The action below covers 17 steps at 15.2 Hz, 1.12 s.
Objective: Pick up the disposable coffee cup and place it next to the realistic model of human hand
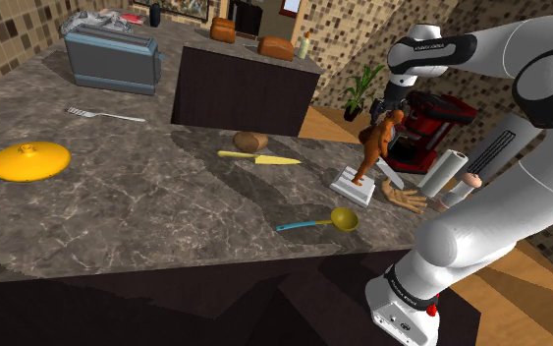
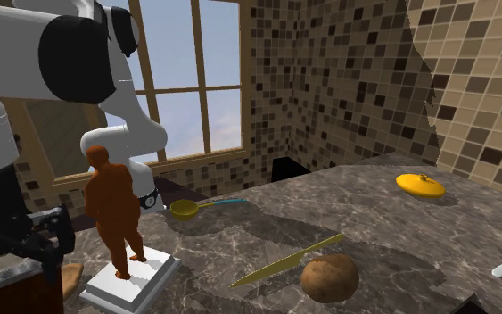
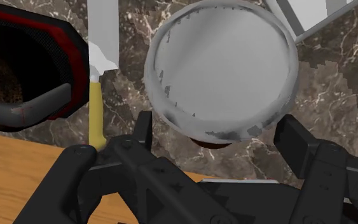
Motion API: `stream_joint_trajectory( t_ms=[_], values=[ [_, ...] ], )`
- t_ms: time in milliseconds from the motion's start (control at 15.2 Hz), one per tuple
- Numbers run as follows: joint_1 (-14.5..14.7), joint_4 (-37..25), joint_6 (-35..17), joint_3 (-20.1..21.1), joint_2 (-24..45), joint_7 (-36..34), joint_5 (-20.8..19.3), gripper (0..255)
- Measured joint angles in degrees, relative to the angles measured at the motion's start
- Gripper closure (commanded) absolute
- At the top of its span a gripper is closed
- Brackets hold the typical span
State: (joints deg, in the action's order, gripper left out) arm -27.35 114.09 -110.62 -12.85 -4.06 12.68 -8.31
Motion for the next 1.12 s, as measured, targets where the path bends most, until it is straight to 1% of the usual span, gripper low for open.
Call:
stream_joint_trajectory(
  t_ms=[1122],
  values=[
    [-0.3, 8.8, -12.8, -0.4, 4.1, -0.9, 0.1, 255]
  ],
)
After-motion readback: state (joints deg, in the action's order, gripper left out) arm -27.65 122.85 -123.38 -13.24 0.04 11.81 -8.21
